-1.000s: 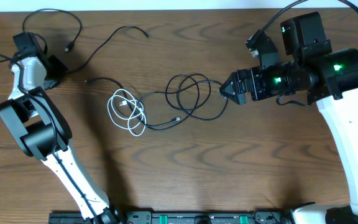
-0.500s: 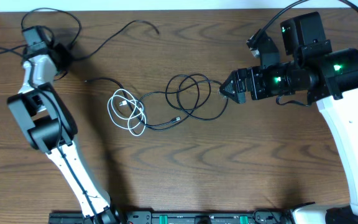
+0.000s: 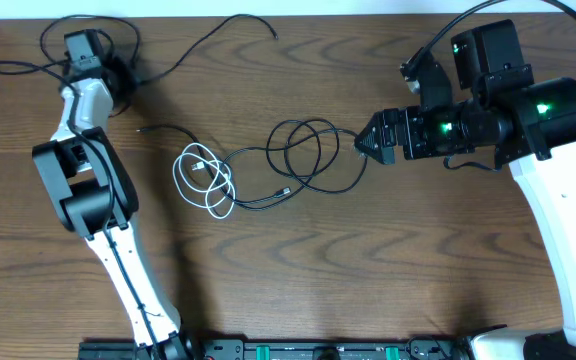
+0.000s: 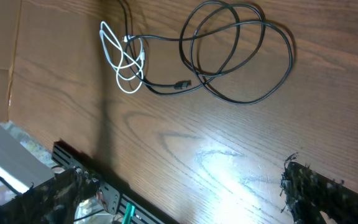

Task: Untangle cables
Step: 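Bring the left gripper back toward the white cable bundle at center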

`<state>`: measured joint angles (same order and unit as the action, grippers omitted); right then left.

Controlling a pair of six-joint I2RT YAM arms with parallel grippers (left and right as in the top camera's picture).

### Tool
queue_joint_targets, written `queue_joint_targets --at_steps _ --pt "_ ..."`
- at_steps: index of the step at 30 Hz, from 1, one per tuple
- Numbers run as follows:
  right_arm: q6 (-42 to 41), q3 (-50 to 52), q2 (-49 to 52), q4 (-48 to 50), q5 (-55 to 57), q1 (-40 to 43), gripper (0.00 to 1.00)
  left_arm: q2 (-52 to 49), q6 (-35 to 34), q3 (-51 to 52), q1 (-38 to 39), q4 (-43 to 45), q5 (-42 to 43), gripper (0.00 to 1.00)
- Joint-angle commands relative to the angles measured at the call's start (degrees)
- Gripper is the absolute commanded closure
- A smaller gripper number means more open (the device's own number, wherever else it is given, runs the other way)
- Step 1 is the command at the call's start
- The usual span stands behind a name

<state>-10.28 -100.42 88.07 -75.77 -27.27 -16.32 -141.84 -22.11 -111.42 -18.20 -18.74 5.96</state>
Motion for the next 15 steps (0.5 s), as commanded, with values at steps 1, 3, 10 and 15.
queue_joint_targets --at_steps 1,3,10,15 --pt "-0.85 0.04 -0.02 0.61 2.19 -0.31 0.01 5.01 1.03 1.88 -3.39 -7.04 -3.02 0.76" --pt "-0.85 0.04 0.02 0.55 3.21 -0.31 0.01 9.66 1.03 1.88 -4.00 -9.16 -2.97 0.60" --pt "-0.81 0.04 0.02 0.48 3.37 -0.28 0.01 26.12 0.98 1.88 -4.24 -16.22 1.49 0.14" --pt "-0.83 0.07 0.02 0.17 3.34 -0.28 0.01 38.75 1.01 1.88 -4.24 -27.80 22.67 0.13"
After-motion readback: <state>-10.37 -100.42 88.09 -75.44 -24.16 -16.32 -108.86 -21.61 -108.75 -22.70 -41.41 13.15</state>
